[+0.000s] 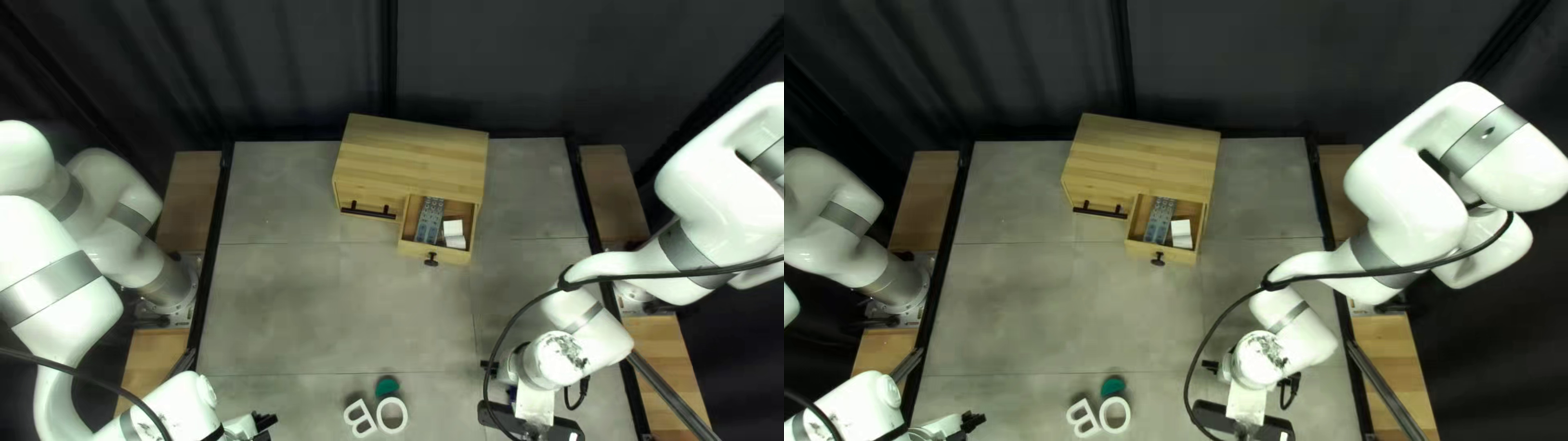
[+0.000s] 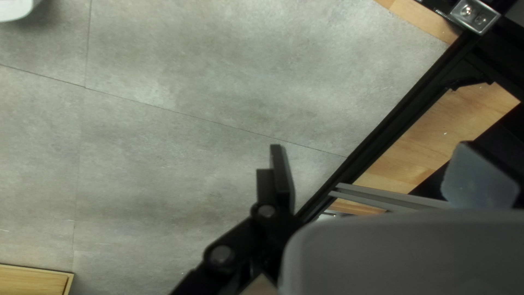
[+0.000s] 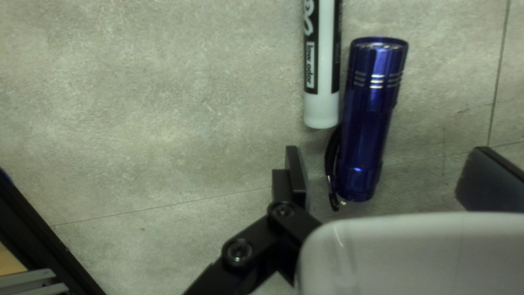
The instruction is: Open drawers and place objects into drawer and close
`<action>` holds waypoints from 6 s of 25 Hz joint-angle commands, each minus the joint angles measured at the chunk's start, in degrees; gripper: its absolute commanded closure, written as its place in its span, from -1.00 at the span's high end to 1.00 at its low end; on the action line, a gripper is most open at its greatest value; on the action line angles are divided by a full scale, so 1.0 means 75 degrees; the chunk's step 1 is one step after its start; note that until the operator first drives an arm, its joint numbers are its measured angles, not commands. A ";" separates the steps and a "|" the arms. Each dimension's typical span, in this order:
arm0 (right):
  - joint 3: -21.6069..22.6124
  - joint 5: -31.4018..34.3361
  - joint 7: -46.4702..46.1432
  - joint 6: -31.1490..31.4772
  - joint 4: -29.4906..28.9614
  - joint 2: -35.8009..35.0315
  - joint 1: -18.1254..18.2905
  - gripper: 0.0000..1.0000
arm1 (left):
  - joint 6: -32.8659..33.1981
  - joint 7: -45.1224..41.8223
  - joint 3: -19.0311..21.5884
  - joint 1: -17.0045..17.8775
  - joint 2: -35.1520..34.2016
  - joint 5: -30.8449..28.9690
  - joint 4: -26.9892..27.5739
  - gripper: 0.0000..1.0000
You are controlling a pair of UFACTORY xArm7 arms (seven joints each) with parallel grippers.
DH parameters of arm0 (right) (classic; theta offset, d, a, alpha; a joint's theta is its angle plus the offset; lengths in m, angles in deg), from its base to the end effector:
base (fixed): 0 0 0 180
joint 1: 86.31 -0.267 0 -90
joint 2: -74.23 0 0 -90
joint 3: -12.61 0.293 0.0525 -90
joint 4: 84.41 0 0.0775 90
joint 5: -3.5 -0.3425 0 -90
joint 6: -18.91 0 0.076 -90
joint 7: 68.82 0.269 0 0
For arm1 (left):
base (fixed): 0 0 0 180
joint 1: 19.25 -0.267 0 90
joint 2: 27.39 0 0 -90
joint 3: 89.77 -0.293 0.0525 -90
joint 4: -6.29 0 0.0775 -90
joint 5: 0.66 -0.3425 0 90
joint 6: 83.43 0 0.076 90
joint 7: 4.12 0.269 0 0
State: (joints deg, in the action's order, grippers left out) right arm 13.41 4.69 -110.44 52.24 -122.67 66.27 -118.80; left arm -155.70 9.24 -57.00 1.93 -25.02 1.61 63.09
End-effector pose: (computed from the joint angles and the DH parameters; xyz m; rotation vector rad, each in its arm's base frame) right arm 0.3301 0.2151 0.0207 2.4721 1.9285 -0.0837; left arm 0.2135 -0.3135 0.1449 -2.5547 1.6737 0.4712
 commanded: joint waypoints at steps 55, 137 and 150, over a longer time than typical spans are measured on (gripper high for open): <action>-0.2142 0.1443 0.3441 0.2393 -0.2280 0.1524 0.2774 -0.60 | 0.0000 0.0000 0.0000 0.0000 0.0000 0.0000 0.0000 1.00; 0.1221 0.0365 0.1555 0.0338 -0.1384 -0.1004 -0.0134 0.51 | 0.0000 0.0000 0.0000 0.0000 0.0000 0.0000 0.0000 1.00; 0.1211 0.0335 0.1519 0.0164 -0.1319 -0.1115 -0.0100 -0.95 | 0.0000 0.0000 0.0000 0.0000 0.0000 0.0000 0.0000 1.00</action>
State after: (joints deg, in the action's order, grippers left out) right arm 22.54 7.18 -98.89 53.58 -132.51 58.02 -119.63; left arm -155.70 9.24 -57.00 1.93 -25.02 1.61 63.09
